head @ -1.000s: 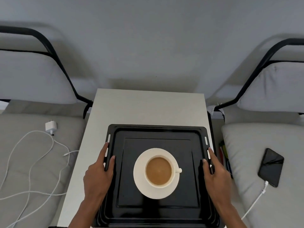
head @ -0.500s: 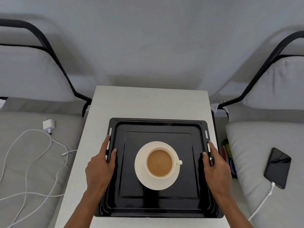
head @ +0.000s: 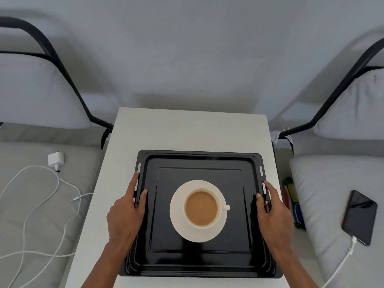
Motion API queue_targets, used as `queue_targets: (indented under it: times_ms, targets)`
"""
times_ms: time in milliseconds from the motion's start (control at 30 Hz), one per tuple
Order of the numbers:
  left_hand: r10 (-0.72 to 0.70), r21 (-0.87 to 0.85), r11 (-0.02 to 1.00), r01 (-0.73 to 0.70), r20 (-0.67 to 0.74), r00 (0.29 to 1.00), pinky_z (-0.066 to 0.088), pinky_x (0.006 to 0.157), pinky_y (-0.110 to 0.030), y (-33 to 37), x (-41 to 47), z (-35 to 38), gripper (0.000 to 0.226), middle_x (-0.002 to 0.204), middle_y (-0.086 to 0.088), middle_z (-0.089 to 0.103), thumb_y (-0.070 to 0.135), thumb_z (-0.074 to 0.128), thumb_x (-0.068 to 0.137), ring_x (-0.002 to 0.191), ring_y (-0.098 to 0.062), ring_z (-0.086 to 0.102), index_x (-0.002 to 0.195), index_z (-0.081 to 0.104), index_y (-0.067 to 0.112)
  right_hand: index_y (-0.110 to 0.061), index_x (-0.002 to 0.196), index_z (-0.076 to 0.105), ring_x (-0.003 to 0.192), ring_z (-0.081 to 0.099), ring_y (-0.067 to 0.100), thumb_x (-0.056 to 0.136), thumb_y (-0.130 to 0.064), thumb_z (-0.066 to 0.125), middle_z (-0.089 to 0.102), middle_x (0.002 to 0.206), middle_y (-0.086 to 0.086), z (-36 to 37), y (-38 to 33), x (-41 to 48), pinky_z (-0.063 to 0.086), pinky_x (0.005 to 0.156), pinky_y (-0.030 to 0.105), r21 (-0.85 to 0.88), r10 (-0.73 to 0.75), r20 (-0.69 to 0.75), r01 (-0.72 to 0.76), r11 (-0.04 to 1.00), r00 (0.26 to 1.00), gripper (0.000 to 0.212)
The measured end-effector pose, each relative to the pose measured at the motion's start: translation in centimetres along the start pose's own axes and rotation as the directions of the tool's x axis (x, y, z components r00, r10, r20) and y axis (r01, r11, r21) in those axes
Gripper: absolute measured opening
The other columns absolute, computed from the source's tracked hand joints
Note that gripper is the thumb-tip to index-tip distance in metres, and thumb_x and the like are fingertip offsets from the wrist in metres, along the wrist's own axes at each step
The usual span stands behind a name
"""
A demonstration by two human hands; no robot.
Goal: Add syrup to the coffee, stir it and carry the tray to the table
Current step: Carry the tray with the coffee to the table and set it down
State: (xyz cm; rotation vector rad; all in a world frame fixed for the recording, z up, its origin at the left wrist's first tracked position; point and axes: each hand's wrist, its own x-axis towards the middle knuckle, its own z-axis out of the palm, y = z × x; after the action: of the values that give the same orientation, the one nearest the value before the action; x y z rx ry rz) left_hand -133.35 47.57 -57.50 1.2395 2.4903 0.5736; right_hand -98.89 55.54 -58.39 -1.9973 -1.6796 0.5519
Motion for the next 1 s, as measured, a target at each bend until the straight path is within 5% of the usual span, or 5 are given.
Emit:
queue_targets:
  times_ms: [400,633,833,1000]
  targets:
    - [0.001,0.021,1.000,-0.001,0.030,1.000,0.045,0.048,-0.033,-0.3,0.4,0.6,0.059,0.051,0.000,0.048,0.043,0.053,0.101,0.045,-0.021,0.051,0.157,0.033,0.038,-0.027,0.133,0.048,0.050,0.045,0.007,0.098,-0.035,0.056,0.042,0.058,-0.015,0.9,0.3,0.1,0.034,0.051,0.025,-0.044,0.005,-0.019,-0.006,0.999,1.000,0.037]
    - [-0.003,0.043,0.999,0.001,0.036,0.999,0.045,0.049,-0.033,-0.2,0.3,0.7,0.061,0.052,-0.002,0.050,0.042,0.052,0.102,0.046,-0.021,0.051,0.159,0.030,0.038,-0.027,0.137,0.043,0.055,0.049,0.013,0.099,-0.037,0.053,0.046,0.062,-0.013,0.8,0.4,0.0,0.043,0.053,0.028,-0.054,0.016,0.008,-0.015,0.998,1.000,0.040]
    - [0.020,0.110,0.994,-0.024,0.033,0.999,0.042,0.050,-0.031,-0.1,0.2,0.6,0.062,0.058,-0.001,0.054,0.040,0.050,0.104,0.050,-0.021,0.052,0.161,0.026,0.035,-0.026,0.140,0.043,0.067,0.057,0.016,0.100,-0.036,0.052,0.060,0.077,0.000,0.5,0.0,-0.2,0.048,0.058,0.031,-0.069,0.008,0.032,-0.006,0.998,0.999,0.042]
    - [0.045,0.139,0.989,-0.051,0.049,0.998,0.050,0.054,-0.037,-0.1,0.1,0.4,0.064,0.066,-0.005,0.060,0.039,0.047,0.105,0.059,-0.024,0.059,0.162,0.019,0.036,-0.025,0.145,0.042,0.085,0.066,0.025,0.101,-0.033,0.051,0.065,0.113,0.008,-0.1,-0.1,-0.5,0.055,0.066,0.039,-0.119,-0.012,0.061,0.019,0.993,0.998,0.045]
